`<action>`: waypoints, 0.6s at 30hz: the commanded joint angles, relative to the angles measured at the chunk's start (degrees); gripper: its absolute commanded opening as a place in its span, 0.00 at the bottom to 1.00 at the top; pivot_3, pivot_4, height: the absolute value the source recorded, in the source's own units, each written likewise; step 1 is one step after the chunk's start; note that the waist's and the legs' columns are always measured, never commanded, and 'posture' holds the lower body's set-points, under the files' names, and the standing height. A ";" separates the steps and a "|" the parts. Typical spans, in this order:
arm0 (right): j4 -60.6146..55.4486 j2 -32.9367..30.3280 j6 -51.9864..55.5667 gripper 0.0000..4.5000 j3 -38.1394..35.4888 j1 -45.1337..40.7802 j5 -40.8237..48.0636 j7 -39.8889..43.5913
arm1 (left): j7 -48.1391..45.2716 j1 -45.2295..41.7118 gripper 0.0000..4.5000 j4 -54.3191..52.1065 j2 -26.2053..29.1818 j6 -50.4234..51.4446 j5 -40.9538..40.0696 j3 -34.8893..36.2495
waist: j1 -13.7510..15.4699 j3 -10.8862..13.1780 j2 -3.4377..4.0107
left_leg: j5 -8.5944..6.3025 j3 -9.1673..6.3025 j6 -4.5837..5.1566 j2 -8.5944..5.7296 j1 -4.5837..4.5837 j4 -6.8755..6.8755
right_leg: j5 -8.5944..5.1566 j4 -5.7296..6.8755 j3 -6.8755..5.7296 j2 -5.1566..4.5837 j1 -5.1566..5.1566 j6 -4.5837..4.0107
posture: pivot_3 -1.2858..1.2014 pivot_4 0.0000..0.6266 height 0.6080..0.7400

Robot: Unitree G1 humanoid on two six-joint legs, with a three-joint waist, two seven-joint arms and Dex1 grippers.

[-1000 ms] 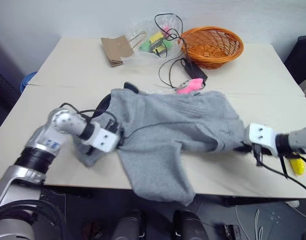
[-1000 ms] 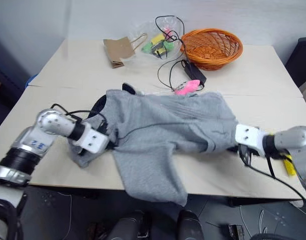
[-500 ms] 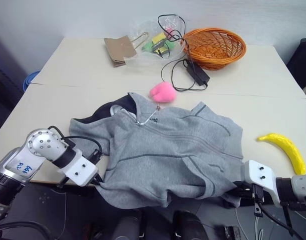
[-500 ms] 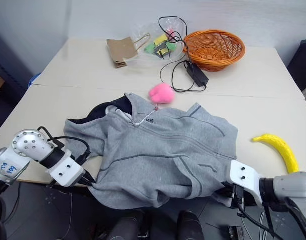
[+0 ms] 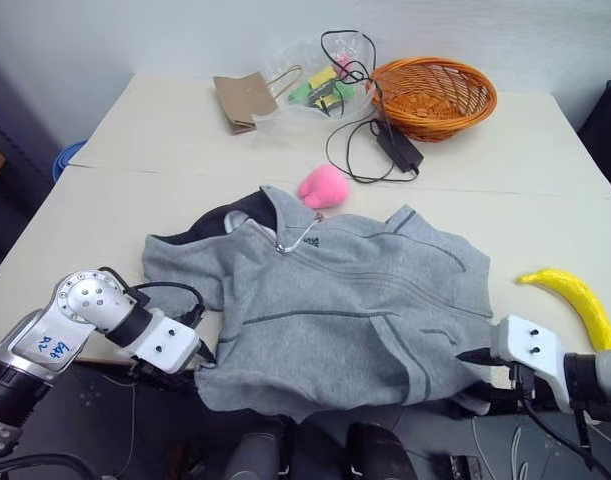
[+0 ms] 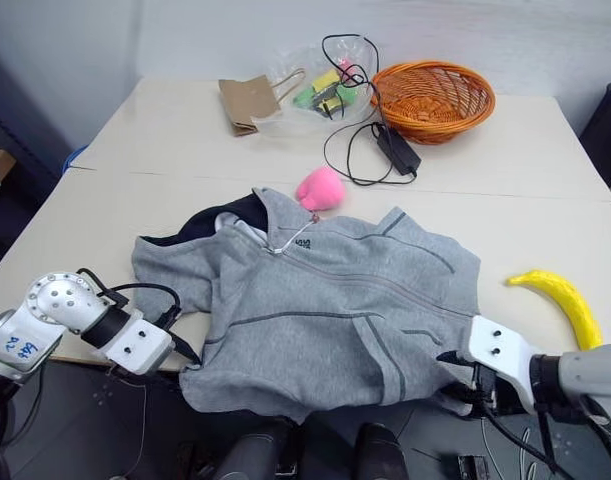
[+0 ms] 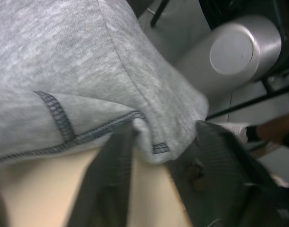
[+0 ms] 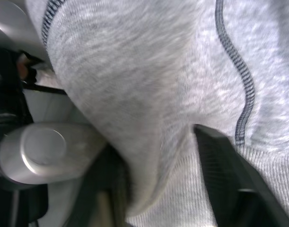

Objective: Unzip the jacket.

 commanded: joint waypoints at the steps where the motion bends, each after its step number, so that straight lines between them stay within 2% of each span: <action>1: -1.22 -1.62 2.83 0.78 -6.22 -3.86 6.14 1.66 | -3.09 -1.57 0.79 -4.41 2.35 12.45 -11.41 6.22 | 0.03 0.03 -0.06 | -0.01 -0.02 -0.01 0.03 0.00 0.00 | 0.00 -0.01 0.00 -0.01 0.00 0.00 | 0.52 0.24 1.00; 2: -0.87 -1.75 3.41 0.85 -7.08 -5.04 7.23 1.73 | -3.14 -2.57 0.86 -5.13 2.55 15.81 -14.00 7.38 | 0.05 0.03 -0.06 | -0.01 -0.04 -0.03 0.06 -0.03 0.02 | 0.00 -0.03 -0.01 -0.01 -0.01 0.00 | 0.52 0.24 1.00; 4: 1.15 -2.19 5.92 1.00 -8.74 -9.92 11.47 0.99 | -0.91 -11.15 1.00 -3.68 -0.15 25.65 -20.69 9.26 | 0.29 0.06 -0.10 | -0.02 -0.09 -0.04 0.07 -0.03 0.03 | 0.00 -0.06 0.00 -0.03 0.00 -0.01 | 0.52 0.24 1.00; 6: 2.98 -2.32 7.98 1.00 -9.15 -14.54 14.45 -0.60 | 2.53 -21.06 1.00 -0.16 -4.41 33.94 -24.17 9.53 | 0.60 0.06 -0.13 | -0.01 -0.15 -0.05 0.05 -0.12 0.14 | 0.00 -0.02 -0.03 0.05 -0.02 -0.01 | 0.52 0.24 1.00; 9: 4.90 -1.17 10.24 1.00 -7.36 -21.89 17.08 -5.57 | 12.68 -40.85 1.00 11.63 -16.38 42.81 -19.37 5.96 | 1.52 0.04 -0.19 | 0.03 -0.13 0.01 -0.06 -0.14 0.26 | 0.03 0.31 -0.04 0.23 -0.01 0.03 | 0.52 0.24 1.00; 12: 4.34 1.17 10.85 1.00 -3.96 -27.10 17.91 -11.29 | 19.10 -52.52 1.00 27.49 -25.55 38.12 -7.90 0.56 | 1.64 0.02 -0.29 | 0.11 0.00 0.13 -0.17 -0.18 0.41 | 0.06 0.39 -0.19 0.27 0.01 0.08 | 0.52 0.24 1.00; 18: 1.91 5.63 12.01 1.00 3.22 -32.21 15.13 -23.41 | 32.89 -65.74 1.00 59.07 -40.04 20.43 9.41 -5.68 | 1.01 0.28 -0.73 | 0.11 0.44 0.24 -0.19 -0.18 0.22 | 0.09 0.25 -0.20 0.21 -0.15 0.17 | 0.52 0.24 1.00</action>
